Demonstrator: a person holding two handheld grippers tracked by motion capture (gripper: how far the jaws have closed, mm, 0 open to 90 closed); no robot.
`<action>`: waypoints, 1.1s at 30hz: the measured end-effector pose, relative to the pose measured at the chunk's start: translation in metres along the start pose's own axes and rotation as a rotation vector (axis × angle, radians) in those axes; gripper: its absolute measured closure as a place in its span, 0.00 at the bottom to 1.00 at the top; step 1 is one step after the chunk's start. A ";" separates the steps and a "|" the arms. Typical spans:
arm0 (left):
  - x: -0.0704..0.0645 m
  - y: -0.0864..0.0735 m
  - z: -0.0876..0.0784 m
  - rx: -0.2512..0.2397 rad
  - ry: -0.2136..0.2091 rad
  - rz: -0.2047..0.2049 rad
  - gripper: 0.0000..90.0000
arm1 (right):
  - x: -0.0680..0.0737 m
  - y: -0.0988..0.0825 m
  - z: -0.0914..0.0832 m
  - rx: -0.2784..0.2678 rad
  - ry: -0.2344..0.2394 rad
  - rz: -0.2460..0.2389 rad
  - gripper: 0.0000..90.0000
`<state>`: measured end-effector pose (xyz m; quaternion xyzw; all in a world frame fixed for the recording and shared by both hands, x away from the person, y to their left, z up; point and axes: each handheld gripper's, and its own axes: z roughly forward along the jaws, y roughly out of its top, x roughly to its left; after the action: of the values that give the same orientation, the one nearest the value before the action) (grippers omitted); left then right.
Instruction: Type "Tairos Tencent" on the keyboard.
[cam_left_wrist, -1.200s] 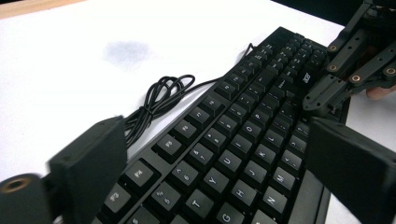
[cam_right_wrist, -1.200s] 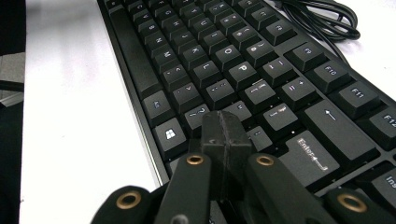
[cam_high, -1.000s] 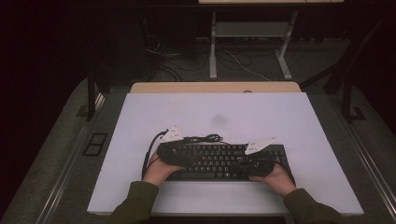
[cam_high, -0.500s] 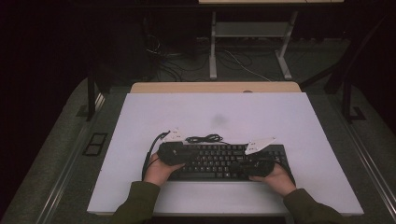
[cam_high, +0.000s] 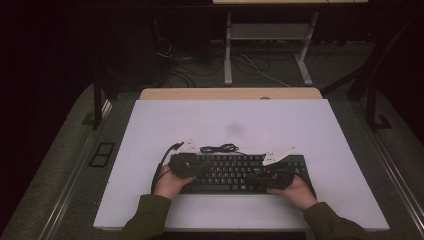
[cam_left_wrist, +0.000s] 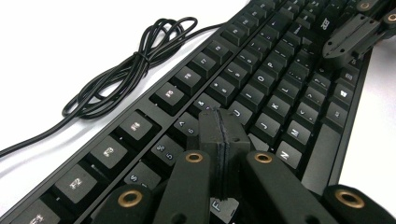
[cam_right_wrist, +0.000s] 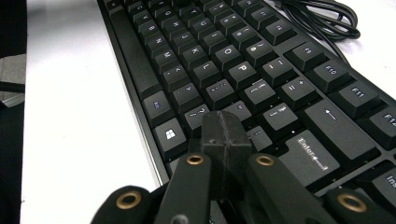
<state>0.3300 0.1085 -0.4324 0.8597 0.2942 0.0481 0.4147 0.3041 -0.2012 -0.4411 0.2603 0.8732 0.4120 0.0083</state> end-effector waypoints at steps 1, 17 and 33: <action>0.000 0.000 0.000 0.002 0.000 0.000 0.99 | 0.000 0.000 0.000 0.000 0.000 0.000 0.99; 0.001 -0.002 0.002 0.019 -0.003 -0.007 0.99 | 0.000 0.000 0.000 0.000 0.001 -0.001 0.99; -0.001 0.000 -0.005 -0.024 -0.010 -0.022 0.98 | 0.000 0.000 0.000 0.000 0.001 0.000 0.99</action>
<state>0.3277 0.1117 -0.4288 0.8518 0.3008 0.0427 0.4268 0.3043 -0.2014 -0.4412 0.2600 0.8732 0.4121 0.0080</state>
